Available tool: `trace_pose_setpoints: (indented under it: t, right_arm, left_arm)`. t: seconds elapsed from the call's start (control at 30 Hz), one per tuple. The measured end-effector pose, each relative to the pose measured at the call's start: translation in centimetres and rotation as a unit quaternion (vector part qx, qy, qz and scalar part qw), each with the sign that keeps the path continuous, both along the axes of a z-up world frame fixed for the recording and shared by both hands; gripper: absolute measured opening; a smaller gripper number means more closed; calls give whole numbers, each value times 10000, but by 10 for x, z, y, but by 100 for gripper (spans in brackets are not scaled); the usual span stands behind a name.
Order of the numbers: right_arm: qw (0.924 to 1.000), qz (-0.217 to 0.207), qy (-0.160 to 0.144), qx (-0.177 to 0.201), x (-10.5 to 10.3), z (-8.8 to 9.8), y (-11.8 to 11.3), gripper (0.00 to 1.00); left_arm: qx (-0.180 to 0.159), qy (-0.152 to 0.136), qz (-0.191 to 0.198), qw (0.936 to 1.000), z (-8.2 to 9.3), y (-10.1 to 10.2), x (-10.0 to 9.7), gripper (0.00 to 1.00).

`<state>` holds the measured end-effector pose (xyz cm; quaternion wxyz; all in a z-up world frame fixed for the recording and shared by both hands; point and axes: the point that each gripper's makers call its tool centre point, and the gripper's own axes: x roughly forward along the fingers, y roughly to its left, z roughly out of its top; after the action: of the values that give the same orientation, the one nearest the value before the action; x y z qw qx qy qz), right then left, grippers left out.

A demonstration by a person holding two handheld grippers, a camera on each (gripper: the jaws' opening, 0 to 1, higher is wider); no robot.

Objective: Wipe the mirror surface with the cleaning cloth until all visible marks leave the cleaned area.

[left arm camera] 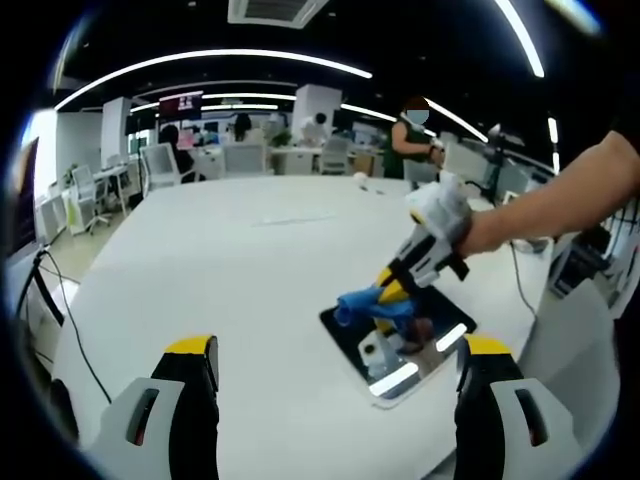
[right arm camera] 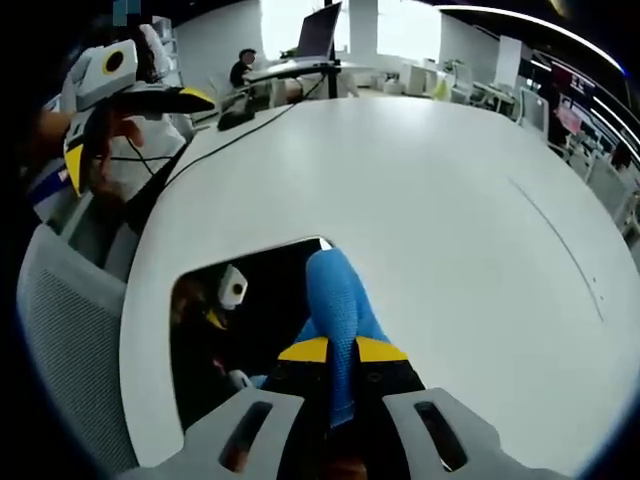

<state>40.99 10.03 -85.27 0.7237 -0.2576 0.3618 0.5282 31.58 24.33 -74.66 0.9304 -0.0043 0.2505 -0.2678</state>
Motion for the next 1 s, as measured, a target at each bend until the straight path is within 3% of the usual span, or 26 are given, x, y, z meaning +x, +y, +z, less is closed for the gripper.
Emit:
trace_pose_setpoints:
  t: [1.0]
  right_arm:
    - [9996,-198,-18,-204,4,-1,-33,2]
  left_arm:
    - [14,-63,-81,9999,6,-3,5,100]
